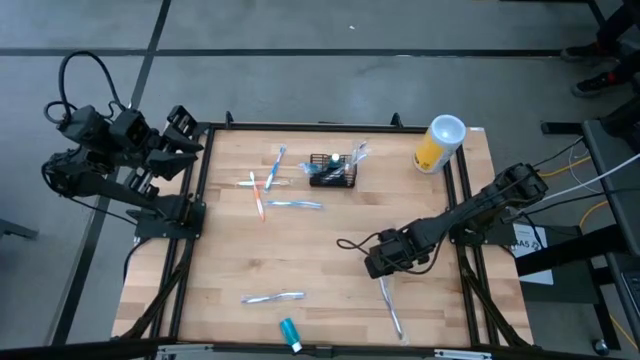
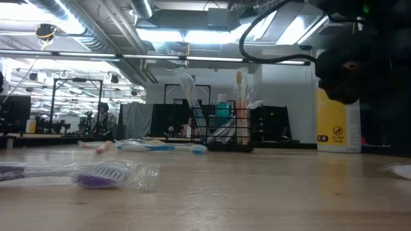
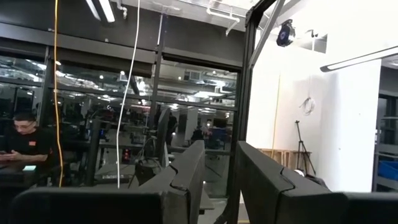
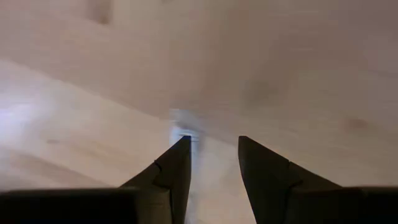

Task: Pick & Place toothbrushing station
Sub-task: Put the purple toothbrush into the black mesh organizer

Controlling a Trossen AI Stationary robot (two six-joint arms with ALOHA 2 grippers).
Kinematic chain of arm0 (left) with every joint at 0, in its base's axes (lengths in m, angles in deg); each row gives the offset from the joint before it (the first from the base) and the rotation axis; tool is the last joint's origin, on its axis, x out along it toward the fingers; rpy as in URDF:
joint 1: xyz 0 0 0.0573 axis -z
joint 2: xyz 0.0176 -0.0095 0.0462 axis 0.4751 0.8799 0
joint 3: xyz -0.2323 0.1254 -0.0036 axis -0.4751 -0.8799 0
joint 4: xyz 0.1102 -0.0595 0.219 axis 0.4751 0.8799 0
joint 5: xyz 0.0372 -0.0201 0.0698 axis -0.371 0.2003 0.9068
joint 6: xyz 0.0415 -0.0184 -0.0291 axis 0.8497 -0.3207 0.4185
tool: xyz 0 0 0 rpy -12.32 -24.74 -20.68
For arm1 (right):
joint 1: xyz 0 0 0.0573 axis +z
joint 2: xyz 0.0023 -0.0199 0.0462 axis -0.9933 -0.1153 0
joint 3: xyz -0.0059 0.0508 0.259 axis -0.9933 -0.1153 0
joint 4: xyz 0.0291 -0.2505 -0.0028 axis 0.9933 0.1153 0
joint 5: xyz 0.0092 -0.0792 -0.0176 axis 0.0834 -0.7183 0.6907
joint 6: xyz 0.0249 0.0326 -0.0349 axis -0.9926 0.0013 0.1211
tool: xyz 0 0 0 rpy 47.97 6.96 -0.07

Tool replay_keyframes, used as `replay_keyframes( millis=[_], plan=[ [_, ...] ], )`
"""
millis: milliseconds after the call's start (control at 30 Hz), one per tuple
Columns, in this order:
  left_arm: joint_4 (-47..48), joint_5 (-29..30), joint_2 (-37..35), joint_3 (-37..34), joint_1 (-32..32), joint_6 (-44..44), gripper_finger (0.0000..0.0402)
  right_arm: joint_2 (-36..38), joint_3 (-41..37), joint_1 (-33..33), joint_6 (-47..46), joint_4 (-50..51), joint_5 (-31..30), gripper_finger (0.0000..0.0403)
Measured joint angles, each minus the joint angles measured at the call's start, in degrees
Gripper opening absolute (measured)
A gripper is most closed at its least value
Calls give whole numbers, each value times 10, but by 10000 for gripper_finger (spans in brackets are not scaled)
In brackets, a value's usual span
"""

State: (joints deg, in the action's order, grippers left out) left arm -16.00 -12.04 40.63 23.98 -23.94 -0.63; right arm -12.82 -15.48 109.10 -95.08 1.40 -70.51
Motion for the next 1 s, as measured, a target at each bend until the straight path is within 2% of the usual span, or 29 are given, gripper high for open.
replay_keyframes(
  millis=[267,400,467,567,633,733,867,1000],
  plan=[
    [-11,0,0,0,0,-3,88,-23,-39,1,-24,-121,4,135],
    [-14,5,0,0,0,-5,88,-42,-36,1,-14,-125,10,130],
    [-14,8,0,0,0,-6,88,-45,-36,1,0,-123,8,108],
    [-14,9,0,0,0,-6,88,-42,-38,2,31,-128,-15,33],
    [-15,12,0,0,0,-6,88,-37,-34,4,46,-131,-43,12],
    [-6,27,0,0,0,-6,88,-14,-18,0,54,-148,-151,4],
    [40,70,-3,0,0,-16,88,50,6,-12,53,-143,-336,3],
    [86,117,-4,0,0,-19,88,137,17,-45,105,-154,-570,2]
  ],
)
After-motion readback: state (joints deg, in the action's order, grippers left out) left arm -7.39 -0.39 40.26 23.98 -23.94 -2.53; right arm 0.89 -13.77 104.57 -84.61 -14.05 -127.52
